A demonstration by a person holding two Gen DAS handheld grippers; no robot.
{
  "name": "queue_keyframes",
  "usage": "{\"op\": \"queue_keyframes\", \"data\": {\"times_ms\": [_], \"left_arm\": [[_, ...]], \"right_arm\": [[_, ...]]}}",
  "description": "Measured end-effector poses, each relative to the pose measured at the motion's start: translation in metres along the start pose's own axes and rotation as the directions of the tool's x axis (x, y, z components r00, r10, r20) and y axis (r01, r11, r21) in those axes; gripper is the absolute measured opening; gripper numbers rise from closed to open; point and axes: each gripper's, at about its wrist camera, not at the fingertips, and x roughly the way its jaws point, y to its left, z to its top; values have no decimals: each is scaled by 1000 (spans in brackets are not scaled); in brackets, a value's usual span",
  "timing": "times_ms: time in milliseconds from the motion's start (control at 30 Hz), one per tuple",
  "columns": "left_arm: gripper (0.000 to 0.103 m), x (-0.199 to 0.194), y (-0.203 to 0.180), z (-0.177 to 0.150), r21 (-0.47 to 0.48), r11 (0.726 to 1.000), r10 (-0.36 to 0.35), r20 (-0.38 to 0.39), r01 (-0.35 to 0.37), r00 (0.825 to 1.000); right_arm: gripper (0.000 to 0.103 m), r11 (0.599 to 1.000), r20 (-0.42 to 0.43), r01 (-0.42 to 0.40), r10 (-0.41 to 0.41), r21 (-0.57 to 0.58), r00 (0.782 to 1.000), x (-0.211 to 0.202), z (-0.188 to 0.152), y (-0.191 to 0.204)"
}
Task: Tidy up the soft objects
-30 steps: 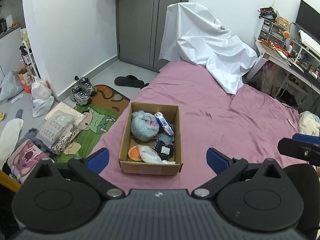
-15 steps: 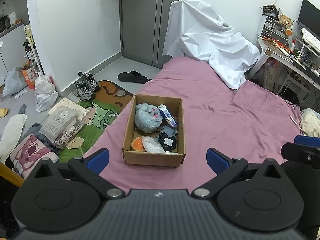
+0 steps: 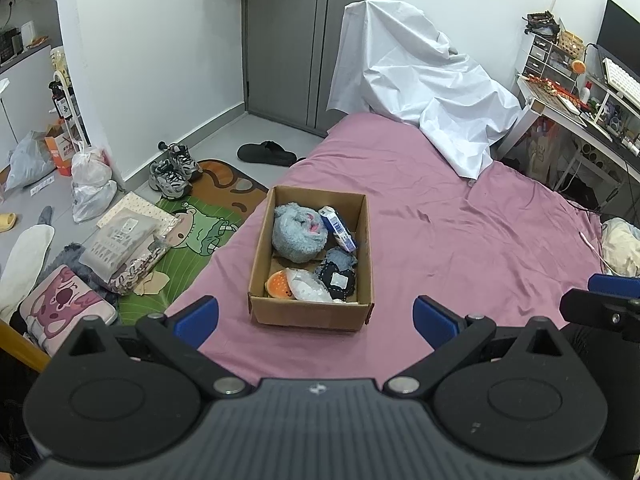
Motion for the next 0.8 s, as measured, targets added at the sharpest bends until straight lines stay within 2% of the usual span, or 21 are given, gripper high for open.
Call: {"op": "queue_keyframes", "data": {"times_ms": [800], "left_arm": [[103,-2,1,-2,-6,1000,0,-1,0,1000]], "right_arm": [[103,1000,-10,4,-4,-6,1000,0,0,2]]}}
